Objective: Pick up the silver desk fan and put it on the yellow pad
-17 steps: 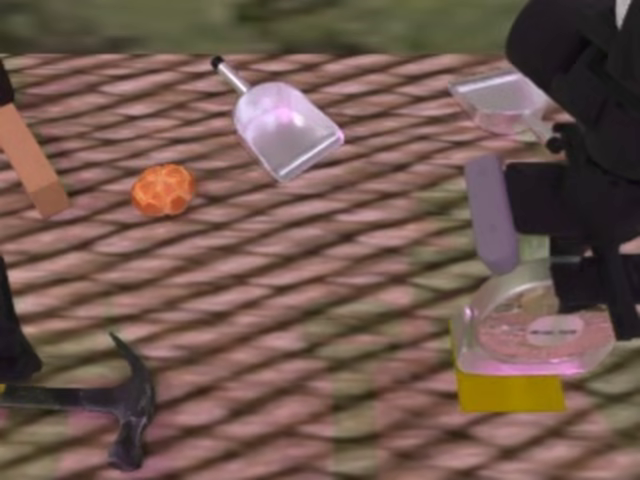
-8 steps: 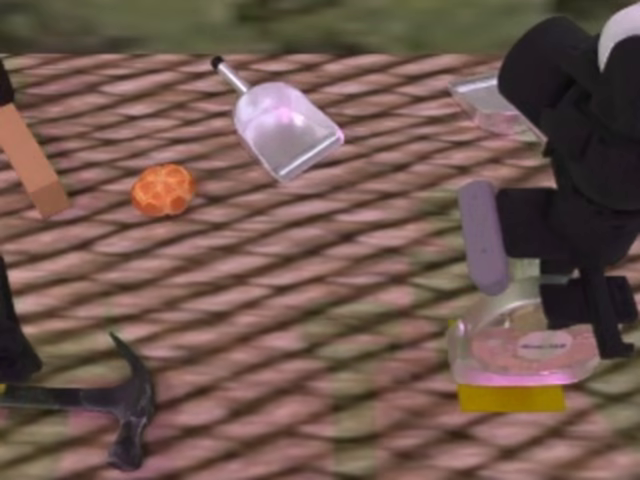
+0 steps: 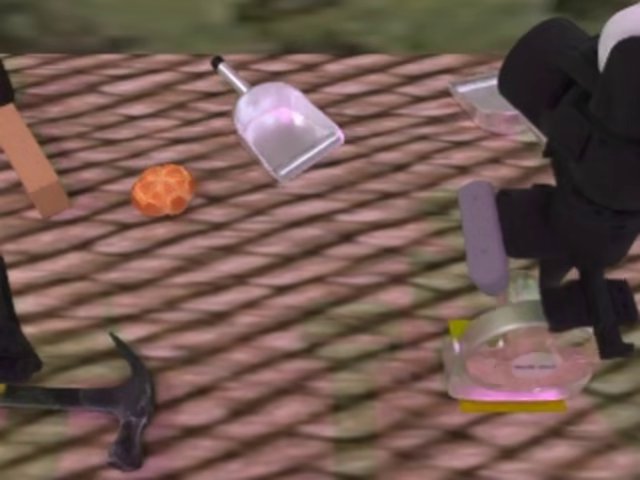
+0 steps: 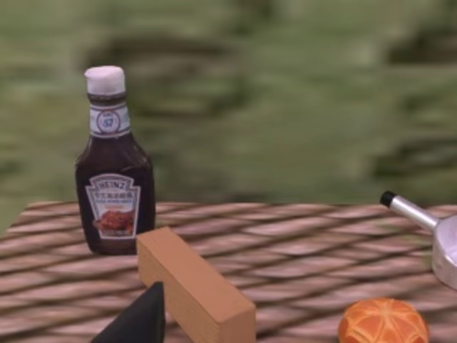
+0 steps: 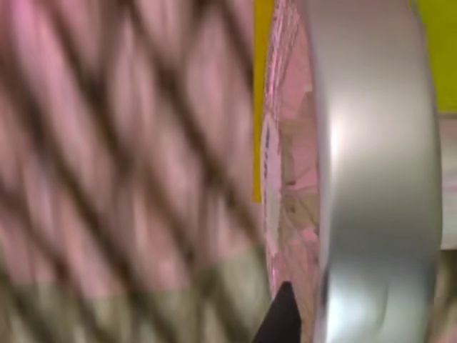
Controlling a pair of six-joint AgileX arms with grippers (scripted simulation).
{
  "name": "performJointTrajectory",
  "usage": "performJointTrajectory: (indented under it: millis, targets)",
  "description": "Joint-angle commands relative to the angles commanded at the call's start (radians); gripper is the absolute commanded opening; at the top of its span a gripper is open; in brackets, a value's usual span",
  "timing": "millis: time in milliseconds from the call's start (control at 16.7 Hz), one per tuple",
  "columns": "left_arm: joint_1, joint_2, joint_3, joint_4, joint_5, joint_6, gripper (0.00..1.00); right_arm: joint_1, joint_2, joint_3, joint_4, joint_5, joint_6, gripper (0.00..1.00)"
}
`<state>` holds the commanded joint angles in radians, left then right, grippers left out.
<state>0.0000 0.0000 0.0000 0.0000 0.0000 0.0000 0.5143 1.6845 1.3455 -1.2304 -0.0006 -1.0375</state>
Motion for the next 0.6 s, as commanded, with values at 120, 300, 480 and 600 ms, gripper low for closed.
performJointTrajectory:
  millis: [120,300,480,600]
  targets:
    - [0.000,0.000,0.000,0.000,0.000,0.000,1.00,0.000,0.000,0.000,0.000,0.000,0.000,0.83]
    - [0.000,0.000,0.000,0.000,0.000,0.000,1.00,0.000,0.000,0.000,0.000,0.000,0.000,1.00]
    - [0.000,0.000,0.000,0.000,0.000,0.000,1.00,0.000,0.000,0.000,0.000,0.000,0.000,1.00]
    - [0.000,0.000,0.000,0.000,0.000,0.000,1.00,0.000,0.000,0.000,0.000,0.000,0.000,1.00]
